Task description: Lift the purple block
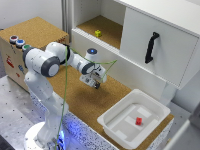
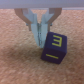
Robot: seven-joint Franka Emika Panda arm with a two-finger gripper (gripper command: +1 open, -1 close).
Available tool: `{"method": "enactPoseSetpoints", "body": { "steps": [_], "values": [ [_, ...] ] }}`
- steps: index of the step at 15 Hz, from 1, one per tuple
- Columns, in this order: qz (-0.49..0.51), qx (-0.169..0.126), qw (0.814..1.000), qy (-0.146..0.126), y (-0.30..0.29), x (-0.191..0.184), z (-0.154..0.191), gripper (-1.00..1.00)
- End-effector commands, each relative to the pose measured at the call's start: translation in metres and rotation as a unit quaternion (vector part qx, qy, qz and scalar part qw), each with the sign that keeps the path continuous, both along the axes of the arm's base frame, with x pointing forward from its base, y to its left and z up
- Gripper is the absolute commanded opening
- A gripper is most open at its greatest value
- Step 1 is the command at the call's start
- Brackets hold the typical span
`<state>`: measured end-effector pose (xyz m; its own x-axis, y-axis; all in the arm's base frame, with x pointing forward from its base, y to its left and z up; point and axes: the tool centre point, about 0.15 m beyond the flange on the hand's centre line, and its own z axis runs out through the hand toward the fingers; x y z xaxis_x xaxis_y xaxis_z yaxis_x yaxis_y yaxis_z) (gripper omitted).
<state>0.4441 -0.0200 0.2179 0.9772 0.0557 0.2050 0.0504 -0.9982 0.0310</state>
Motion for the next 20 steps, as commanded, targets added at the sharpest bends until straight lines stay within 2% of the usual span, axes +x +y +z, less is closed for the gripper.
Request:
{"method": "enactPoseSetpoints", "body": {
  "steps": [1,4,6,9,11,12,14,16,20],
  "values": [
    [-0.034,-0.062,0.997,0.032,-0.033,0.031,-0.010,-1.00],
    [-0.047,-0.070,0.996,0.040,-0.047,0.032,-0.014,-1.00],
    [-0.050,-0.065,0.996,0.040,-0.046,0.027,-0.014,-1.00],
    [-0.054,-0.048,0.997,0.021,-0.041,0.022,0.002,-1.00],
    [-0.072,-0.047,0.996,0.003,-0.048,0.025,0.017,-1.00],
    [-0.075,-0.042,0.996,-0.005,-0.050,0.024,0.028,1.00],
    [-0.066,-0.040,0.997,-0.023,-0.056,0.018,0.050,1.00],
    [-0.031,-0.035,0.999,-0.016,-0.064,0.008,0.060,1.00],
    [0.050,-0.052,0.997,0.006,-0.080,-0.014,0.050,1.00]
  ]
}}
